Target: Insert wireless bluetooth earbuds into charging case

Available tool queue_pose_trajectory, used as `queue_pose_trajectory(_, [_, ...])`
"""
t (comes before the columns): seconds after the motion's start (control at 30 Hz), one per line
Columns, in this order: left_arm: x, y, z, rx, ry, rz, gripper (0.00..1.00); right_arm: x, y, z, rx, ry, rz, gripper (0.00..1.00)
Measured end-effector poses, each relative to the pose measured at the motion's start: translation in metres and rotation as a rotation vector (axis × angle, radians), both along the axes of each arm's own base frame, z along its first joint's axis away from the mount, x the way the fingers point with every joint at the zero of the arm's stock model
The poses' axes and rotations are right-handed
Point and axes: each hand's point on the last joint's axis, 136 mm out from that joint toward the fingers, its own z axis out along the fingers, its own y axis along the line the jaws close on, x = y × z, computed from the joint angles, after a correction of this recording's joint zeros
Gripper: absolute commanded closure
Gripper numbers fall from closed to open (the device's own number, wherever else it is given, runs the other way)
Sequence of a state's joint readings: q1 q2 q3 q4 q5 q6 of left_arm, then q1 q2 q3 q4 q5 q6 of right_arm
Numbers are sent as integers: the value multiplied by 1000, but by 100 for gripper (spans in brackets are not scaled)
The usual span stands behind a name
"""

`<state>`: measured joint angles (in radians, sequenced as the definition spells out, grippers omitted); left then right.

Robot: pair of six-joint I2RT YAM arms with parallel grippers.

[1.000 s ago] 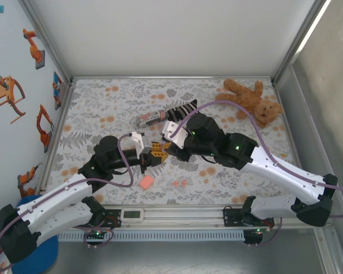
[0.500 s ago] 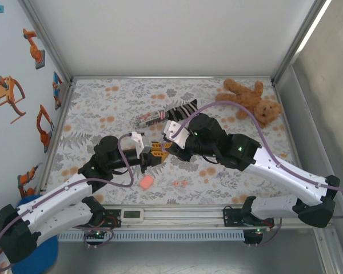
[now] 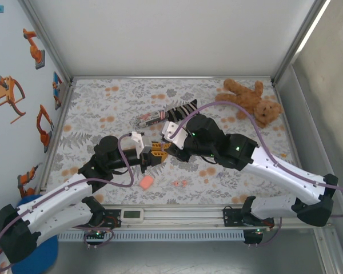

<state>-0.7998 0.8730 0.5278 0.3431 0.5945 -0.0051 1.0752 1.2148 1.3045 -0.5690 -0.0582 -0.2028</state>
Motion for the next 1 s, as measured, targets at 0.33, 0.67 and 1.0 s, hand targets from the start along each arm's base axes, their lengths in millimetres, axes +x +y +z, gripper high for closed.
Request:
queue_pose_trajectory(0.33, [1, 0, 0, 0, 3, 4, 100, 1, 1, -2, -1, 2, -1, 79])
queue_pose_trajectory(0.67, [1, 0, -4, 12, 26, 15, 100, 1, 2, -8, -6, 7, -1, 79])
queue_pose_trajectory(1.0, [3, 0, -4, 8, 38, 27, 100, 0, 1, -15, -16, 20, -5, 78])
